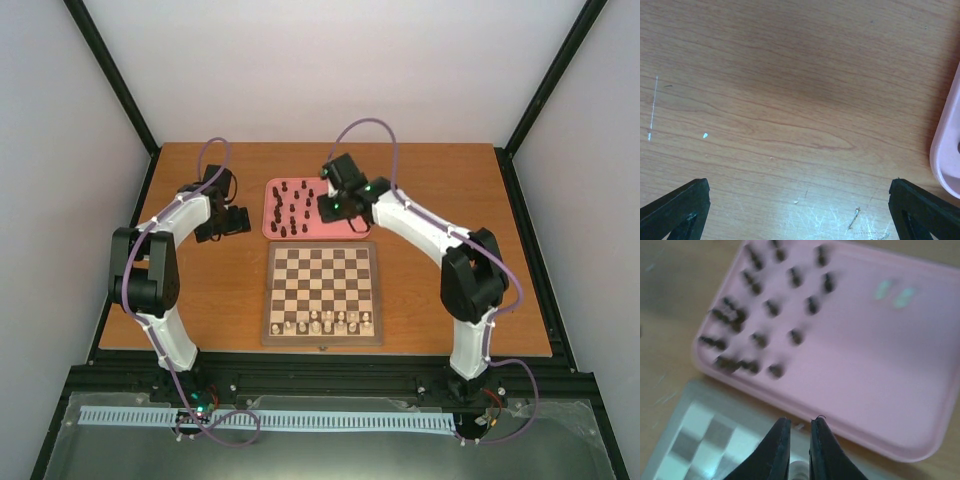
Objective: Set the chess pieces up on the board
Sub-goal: Place the chess piece on the chessboard.
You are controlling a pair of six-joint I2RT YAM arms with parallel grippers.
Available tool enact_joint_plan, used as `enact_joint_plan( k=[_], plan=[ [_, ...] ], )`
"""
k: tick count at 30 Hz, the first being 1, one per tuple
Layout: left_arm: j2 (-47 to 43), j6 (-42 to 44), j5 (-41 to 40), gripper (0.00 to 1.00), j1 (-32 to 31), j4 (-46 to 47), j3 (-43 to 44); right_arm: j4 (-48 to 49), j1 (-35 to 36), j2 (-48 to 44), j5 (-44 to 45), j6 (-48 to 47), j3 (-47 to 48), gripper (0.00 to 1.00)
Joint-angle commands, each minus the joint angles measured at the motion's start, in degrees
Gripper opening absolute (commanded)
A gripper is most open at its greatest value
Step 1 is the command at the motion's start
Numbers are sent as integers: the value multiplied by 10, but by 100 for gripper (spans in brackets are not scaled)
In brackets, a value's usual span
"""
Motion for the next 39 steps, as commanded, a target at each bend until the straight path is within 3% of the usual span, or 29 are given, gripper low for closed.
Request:
enact_joint_plan(
  k=[1, 7, 14, 39],
  plan=[
    [-16, 7, -5, 100, -2, 0, 15, 48, 51, -71, -13, 30, -96, 11],
    [-36, 6, -7, 100, -2, 7, -3, 91, 134, -108, 0, 53, -197, 11],
    [-51, 6, -10, 100, -2, 9, -8, 102, 228, -101, 33, 56, -227, 11],
    [-60, 2, -2, 100, -2, 16, -14, 72, 321, -121, 40, 98, -280, 11]
  ],
)
